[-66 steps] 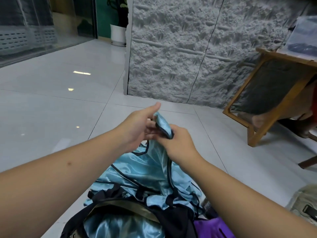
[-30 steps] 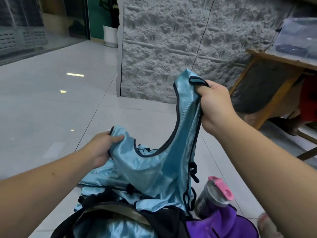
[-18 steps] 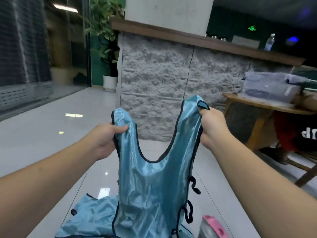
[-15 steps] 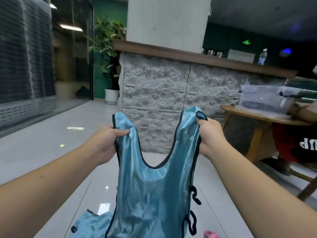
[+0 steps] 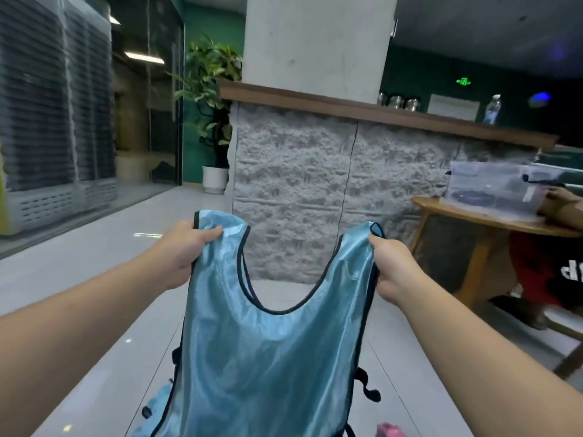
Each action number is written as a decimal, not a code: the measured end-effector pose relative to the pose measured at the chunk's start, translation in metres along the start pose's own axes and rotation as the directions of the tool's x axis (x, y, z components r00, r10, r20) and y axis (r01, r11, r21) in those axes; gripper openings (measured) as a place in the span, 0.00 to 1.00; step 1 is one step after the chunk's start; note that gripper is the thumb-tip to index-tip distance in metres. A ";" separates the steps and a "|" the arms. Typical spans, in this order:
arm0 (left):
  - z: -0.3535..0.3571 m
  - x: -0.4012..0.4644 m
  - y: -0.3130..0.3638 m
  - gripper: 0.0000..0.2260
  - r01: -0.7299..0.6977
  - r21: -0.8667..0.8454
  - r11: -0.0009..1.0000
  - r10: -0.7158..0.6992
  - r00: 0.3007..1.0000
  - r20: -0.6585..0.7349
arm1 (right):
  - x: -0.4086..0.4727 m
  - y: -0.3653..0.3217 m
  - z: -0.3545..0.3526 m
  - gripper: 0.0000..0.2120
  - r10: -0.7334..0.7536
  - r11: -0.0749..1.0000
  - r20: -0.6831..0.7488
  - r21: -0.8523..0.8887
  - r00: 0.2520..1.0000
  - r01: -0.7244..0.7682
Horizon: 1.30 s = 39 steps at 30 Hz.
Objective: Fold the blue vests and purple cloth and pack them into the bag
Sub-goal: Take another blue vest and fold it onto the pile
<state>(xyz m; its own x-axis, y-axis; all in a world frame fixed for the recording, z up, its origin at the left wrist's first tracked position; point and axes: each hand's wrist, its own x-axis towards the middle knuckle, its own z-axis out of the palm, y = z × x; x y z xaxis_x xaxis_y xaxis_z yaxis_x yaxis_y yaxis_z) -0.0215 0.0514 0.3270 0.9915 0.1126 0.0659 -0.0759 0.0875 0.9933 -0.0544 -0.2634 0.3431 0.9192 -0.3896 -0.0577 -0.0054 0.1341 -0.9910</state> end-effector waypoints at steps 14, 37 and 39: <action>0.044 0.019 -0.023 0.10 0.099 -0.233 0.968 -0.144 0.972 -0.186 | 0.003 0.026 0.073 0.23 0.078 0.985 0.078 0.150 0.994 -0.089; 0.108 -0.024 -0.005 0.47 0.243 -0.289 0.926 -0.056 0.844 0.533 | -0.032 0.040 0.097 0.27 -0.143 0.986 0.489 -0.001 0.861 0.164; 0.103 -0.022 0.000 0.50 0.225 -0.266 0.937 -0.012 0.785 0.620 | -0.025 0.033 0.095 0.15 -0.168 0.979 0.403 -0.037 0.900 0.200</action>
<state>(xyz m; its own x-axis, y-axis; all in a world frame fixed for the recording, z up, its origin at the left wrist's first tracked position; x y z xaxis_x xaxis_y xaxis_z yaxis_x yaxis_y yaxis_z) -0.0321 -0.0529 0.3359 0.8446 -0.5261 0.0990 0.1231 0.3709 0.9205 -0.0401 -0.1626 0.3229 0.9865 -0.0063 0.1634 0.1635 0.0193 -0.9864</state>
